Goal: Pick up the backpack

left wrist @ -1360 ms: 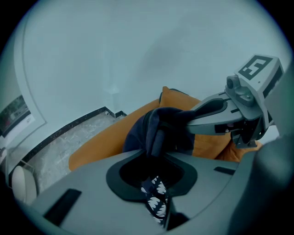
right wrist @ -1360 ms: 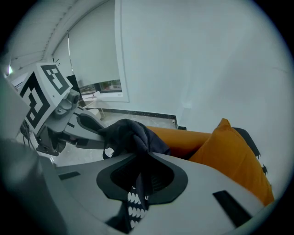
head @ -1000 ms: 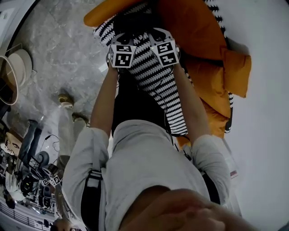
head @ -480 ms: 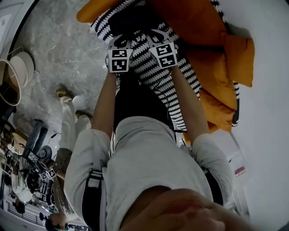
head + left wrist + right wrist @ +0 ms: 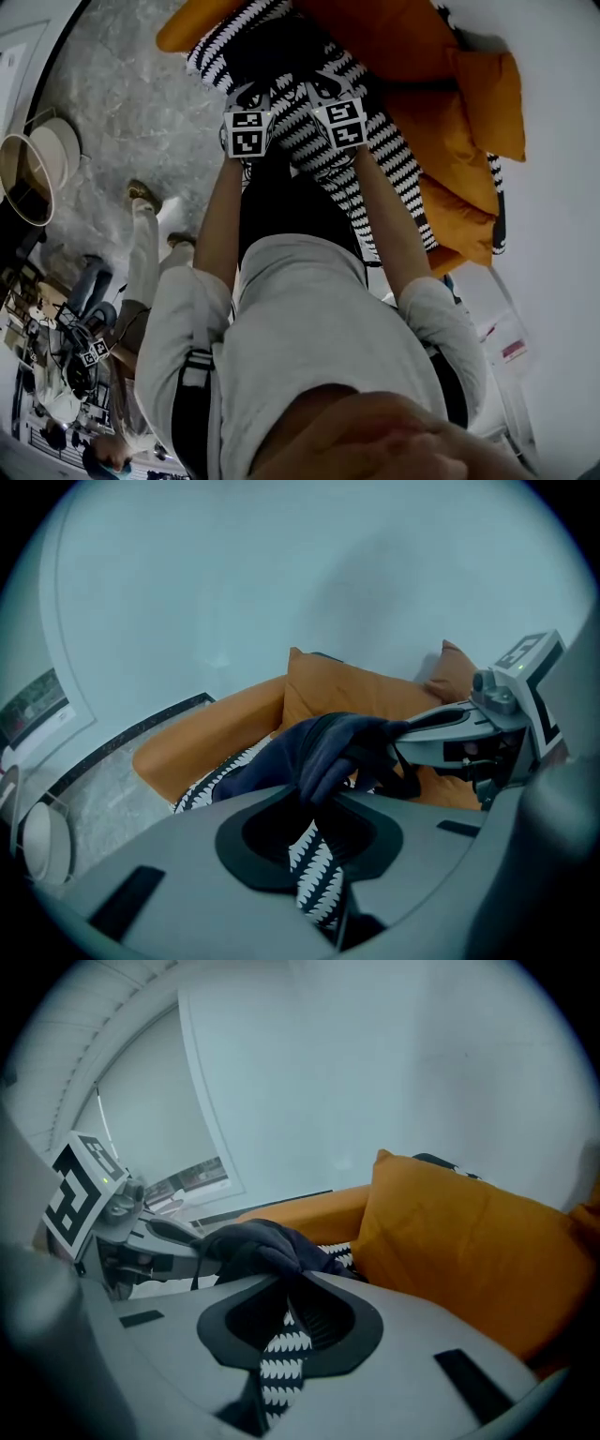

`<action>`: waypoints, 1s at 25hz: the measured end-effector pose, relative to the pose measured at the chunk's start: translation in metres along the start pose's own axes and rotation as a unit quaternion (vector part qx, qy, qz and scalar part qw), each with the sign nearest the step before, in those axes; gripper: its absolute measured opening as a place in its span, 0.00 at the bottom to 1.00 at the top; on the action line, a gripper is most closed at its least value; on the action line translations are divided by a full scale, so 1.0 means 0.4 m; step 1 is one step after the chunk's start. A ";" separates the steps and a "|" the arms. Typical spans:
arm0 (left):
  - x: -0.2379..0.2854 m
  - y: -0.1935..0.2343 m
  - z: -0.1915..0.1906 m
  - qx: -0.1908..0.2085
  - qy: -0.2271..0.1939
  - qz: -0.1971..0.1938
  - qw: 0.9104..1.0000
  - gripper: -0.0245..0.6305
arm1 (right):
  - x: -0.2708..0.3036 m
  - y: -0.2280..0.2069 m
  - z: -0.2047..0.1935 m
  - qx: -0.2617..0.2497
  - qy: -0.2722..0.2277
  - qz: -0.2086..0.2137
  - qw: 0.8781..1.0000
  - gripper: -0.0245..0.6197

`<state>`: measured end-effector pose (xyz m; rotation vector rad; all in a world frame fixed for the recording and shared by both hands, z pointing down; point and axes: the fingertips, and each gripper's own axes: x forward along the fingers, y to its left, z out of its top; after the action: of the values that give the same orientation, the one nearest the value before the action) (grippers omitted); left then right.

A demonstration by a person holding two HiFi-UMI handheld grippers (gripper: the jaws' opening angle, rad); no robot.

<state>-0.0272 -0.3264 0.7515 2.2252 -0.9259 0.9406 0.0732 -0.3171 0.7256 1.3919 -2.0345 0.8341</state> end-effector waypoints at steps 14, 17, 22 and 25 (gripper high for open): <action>-0.076 -0.094 -0.070 0.013 0.014 -0.023 1.000 0.12 | -0.103 0.041 -0.071 0.008 -0.017 -0.014 1.000 0.14; -0.121 -0.140 -0.068 0.023 0.013 -0.033 0.999 0.12 | -0.168 0.048 -0.072 0.003 -0.018 -0.018 1.000 0.14; -0.089 -0.096 -0.095 0.021 0.028 -0.046 0.998 0.12 | -0.109 0.056 -0.090 0.022 -0.010 -0.025 0.999 0.14; -0.102 -0.117 -0.112 0.020 0.025 -0.053 0.998 0.11 | -0.135 0.067 -0.112 0.025 -0.013 -0.031 0.999 0.14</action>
<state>-0.0302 -0.2512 0.7374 2.2504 -0.7660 0.9683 0.0693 -0.2435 0.7113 1.4930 -1.9915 0.8502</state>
